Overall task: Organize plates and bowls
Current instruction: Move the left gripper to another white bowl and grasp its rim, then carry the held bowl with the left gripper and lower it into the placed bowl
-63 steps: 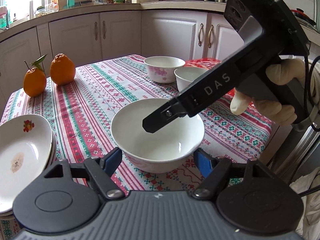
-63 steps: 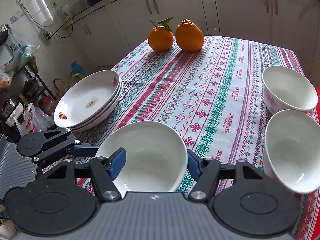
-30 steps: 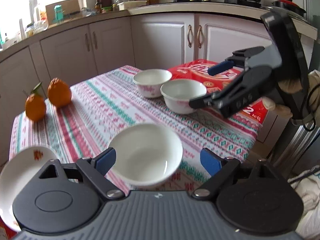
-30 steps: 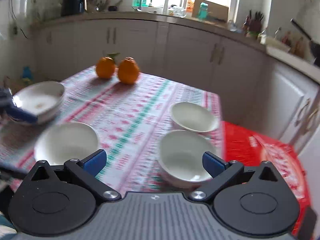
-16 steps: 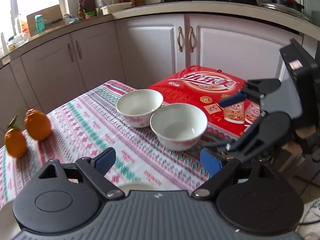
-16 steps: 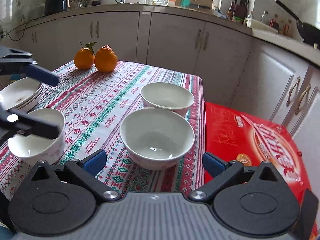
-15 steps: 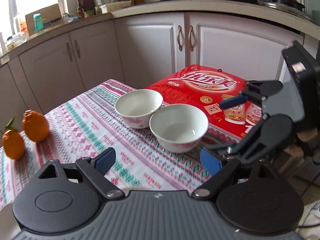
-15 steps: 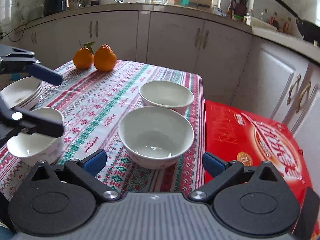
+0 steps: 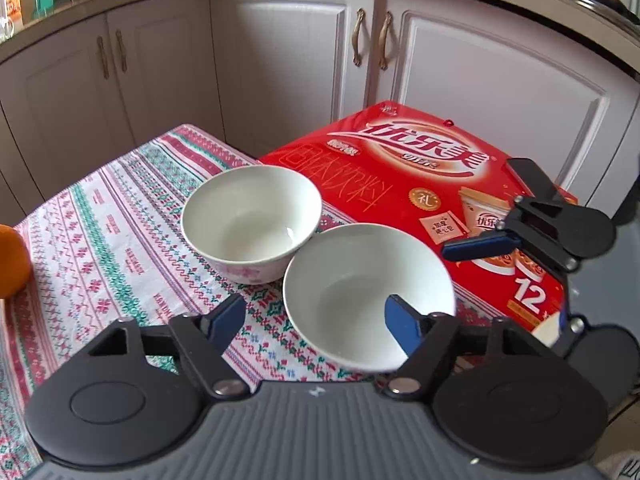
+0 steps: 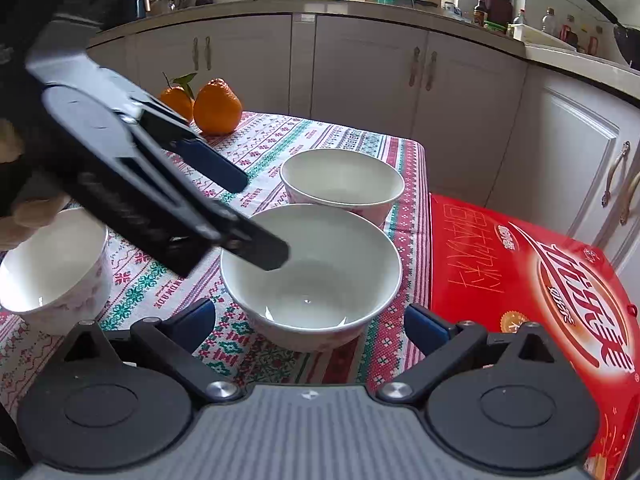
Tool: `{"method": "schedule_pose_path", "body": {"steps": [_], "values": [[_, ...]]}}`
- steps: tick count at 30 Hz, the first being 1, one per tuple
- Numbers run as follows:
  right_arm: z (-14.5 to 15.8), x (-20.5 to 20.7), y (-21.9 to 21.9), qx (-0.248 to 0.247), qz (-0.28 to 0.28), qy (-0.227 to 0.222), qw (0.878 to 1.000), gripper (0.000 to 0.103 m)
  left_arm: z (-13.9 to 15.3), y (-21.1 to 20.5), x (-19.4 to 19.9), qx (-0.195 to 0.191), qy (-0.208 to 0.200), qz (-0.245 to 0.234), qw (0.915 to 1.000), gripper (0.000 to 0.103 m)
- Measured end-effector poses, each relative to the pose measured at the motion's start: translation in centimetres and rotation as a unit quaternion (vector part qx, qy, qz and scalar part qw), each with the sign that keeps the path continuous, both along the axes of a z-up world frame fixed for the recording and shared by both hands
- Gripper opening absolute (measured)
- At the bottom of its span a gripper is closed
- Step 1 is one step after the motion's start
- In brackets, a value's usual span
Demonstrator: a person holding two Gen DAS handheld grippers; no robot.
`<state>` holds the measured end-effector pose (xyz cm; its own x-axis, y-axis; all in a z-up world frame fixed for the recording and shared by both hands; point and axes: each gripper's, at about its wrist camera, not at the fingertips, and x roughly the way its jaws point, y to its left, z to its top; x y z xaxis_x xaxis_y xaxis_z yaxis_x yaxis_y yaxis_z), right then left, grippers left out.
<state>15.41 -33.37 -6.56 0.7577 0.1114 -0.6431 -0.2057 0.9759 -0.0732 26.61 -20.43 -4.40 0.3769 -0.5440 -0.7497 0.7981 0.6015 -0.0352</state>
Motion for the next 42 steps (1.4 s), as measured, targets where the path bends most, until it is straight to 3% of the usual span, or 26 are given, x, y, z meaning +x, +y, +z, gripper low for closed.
{"method": "schedule_pose_path", "body": {"steps": [7, 10, 22, 42], "values": [[-0.2, -0.1, -0.4, 0.005, 0.018, -0.003, 1.000, 0.094, -0.9, -0.8, 1.6, -0.002, 0.027, 0.001, 0.9996, 0.056], [-0.3, 0.1, -0.6, 0.002, 0.018, 0.002, 1.000, 0.087, -1.0, -1.1, 2.0, -0.001, 0.035, -0.001, 0.9994, 0.056], [-0.5, 0.6, -0.9, -0.002, 0.032, 0.002, 0.999, 0.086, -1.5, -1.9, 2.7, 0.004, 0.051, -0.014, 0.9986, 0.046], [-0.2, 0.5, -1.0, 0.009, 0.038, 0.009, 0.999, 0.086, -1.3, -2.2, 2.9, 0.004, 0.059, -0.027, 0.9979, 0.045]]}}
